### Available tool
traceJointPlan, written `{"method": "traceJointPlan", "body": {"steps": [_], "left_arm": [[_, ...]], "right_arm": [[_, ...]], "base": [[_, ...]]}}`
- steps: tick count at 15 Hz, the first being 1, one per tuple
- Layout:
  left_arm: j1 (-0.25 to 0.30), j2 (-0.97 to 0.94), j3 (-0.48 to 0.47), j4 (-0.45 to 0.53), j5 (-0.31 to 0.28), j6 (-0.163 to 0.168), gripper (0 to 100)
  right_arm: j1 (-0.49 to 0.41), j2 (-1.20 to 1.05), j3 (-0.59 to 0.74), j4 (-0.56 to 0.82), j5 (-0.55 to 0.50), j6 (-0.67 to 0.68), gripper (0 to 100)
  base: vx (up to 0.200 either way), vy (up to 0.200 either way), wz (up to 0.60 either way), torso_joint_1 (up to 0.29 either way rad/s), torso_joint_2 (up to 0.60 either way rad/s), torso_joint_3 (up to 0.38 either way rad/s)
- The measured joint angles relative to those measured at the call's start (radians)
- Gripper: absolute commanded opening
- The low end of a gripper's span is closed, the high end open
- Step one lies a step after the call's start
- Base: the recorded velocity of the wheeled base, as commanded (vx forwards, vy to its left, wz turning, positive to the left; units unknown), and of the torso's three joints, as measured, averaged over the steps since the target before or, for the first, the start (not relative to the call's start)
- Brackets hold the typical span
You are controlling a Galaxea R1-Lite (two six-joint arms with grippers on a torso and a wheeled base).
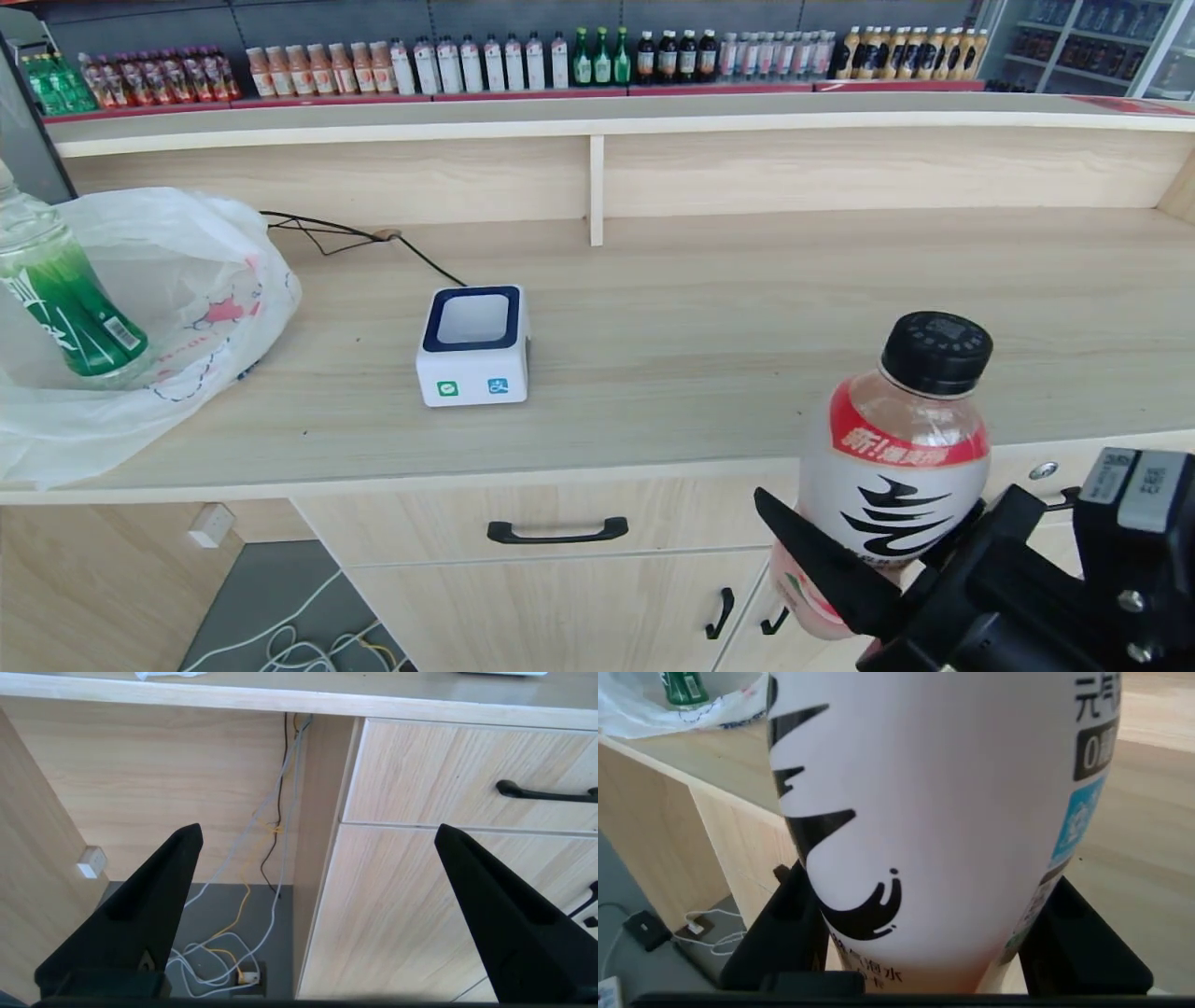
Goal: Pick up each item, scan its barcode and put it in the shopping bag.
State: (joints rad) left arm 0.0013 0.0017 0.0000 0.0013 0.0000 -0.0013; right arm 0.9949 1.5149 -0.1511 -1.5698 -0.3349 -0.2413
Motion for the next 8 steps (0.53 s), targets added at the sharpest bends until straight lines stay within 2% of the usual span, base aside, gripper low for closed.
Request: {"method": "traceJointPlan", "body": {"steps": [2, 4, 8], "left_arm": [[0.000, 0.000, 0.000, 0.000, 0.000, 0.000, 100], [0.000, 0.000, 0.000, 0.000, 0.000, 0.000, 100], [0.000, 0.000, 0.000, 0.000, 0.000, 0.000, 100]], "right_arm": [[0.063, -0.022, 0.019, 0.000, 0.004, -0.121, 0], [0.085, -0.032, 0.045, 0.000, 0.029, -0.179, 0], [0.050, -0.007, 0.066, 0.000, 0.122, -0.273, 0]], "base": [[0.000, 0.000, 0.00, 0.000, 0.00, 0.000], [0.000, 0.000, 0.00, 0.000, 0.00, 0.000], [0.000, 0.000, 0.00, 0.000, 0.00, 0.000]]}}
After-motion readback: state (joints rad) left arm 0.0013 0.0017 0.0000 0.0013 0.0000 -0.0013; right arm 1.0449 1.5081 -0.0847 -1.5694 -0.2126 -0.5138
